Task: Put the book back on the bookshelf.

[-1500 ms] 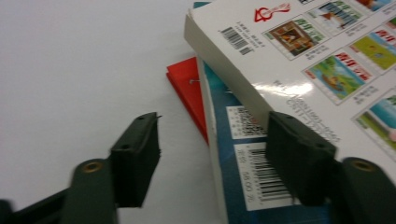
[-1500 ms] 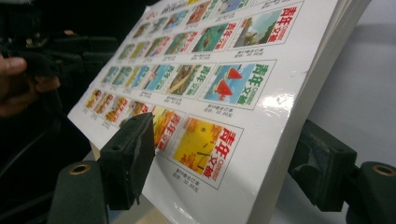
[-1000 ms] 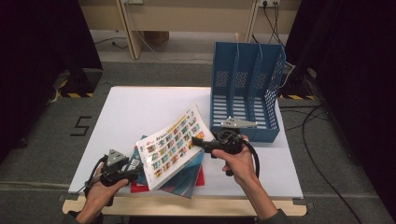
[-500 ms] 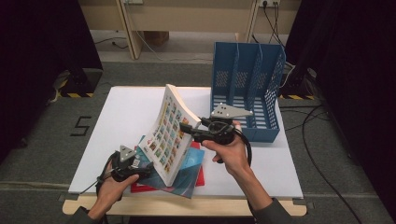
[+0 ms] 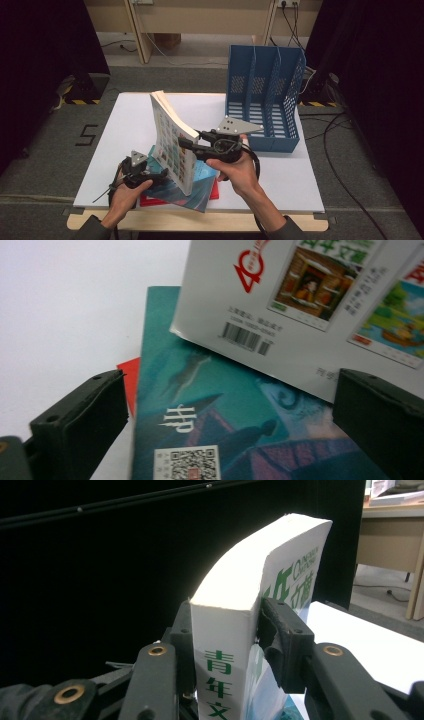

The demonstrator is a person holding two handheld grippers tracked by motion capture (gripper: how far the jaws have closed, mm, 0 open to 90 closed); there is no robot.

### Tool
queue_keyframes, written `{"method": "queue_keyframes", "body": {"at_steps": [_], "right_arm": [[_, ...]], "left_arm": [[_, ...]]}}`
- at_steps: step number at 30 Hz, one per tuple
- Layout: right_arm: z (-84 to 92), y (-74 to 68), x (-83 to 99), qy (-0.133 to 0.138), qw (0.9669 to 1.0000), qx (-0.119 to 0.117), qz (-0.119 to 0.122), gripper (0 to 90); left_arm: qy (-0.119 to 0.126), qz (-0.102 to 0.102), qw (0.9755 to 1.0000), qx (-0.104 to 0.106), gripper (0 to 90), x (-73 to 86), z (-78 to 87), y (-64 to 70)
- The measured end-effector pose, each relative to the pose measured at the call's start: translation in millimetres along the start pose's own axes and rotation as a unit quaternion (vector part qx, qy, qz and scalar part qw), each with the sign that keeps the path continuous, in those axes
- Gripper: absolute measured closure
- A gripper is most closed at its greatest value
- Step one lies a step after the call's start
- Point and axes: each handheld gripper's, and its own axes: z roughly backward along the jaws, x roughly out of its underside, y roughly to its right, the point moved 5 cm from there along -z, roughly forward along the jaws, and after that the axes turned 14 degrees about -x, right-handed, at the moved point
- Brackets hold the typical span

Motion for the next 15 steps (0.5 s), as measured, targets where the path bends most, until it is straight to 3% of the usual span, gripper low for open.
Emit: {"method": "queue_keyframes", "body": {"at_steps": [2, 6, 15], "right_arm": [[0.6, -3.4, 1.2, 0.001, 1.0, -0.001, 0.005, 63.3], [3.1, -10.0, 3.0, 0.003, 0.9999, -0.01, 0.008, 65.4], [-0.1, -15.2, 2.5, -0.009, 0.9996, -0.003, 0.025, 65.3]], "left_arm": [[0.005, 0.006, 1.0, -0.002, 4.4, 0.2, 0.0, -4.5], [-0.001, 0.021, 0.9997, 0.012, 15.5, 3.3, 0.0, -13.1], [0.015, 0.035, 0.9992, 0.01, 14.7, 3.8, 1.8, -23.6]]}}
